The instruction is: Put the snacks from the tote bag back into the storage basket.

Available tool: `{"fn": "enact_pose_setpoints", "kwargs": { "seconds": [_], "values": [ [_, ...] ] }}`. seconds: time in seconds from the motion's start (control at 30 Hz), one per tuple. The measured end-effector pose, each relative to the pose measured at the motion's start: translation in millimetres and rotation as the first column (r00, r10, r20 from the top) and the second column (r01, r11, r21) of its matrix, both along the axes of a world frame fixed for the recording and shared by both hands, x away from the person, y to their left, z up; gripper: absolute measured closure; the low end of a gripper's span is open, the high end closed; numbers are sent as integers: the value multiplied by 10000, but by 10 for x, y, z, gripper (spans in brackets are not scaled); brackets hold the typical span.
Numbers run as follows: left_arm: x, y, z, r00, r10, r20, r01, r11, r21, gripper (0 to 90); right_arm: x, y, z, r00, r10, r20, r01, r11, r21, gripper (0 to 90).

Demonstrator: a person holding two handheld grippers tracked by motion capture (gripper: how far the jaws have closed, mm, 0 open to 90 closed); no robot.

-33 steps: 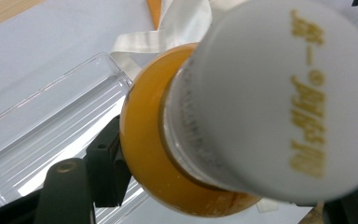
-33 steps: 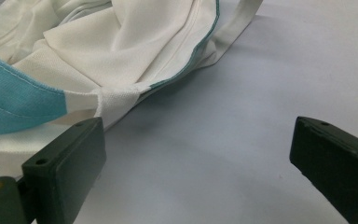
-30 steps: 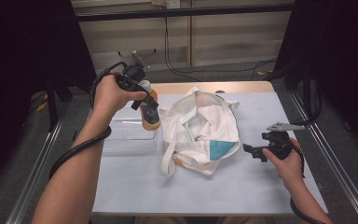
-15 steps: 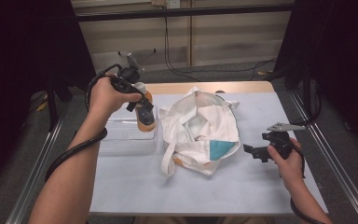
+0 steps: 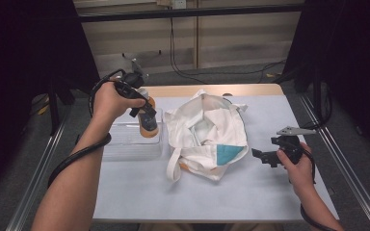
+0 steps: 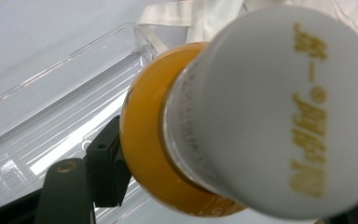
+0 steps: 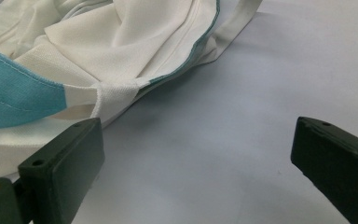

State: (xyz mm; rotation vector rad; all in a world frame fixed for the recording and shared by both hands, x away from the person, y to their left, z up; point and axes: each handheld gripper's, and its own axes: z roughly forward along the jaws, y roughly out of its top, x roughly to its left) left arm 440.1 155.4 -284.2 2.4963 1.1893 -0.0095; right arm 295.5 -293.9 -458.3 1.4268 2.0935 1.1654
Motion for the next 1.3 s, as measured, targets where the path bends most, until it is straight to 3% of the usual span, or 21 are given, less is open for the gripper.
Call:
{"fn": "enact_pose_setpoints", "kwargs": {
  "seconds": [0.47,1.3],
  "values": [
    [16,12,-99,9998,77,-170,-71,9993,358,303,-3,-11,8,10000,-33,44,33,9999,100,25],
    [-6,30,-204,9988,174,-464,-161,9995,289,304,-6,-25,3,10000,-20,-25,20,9999,122,25]
  ]
}}
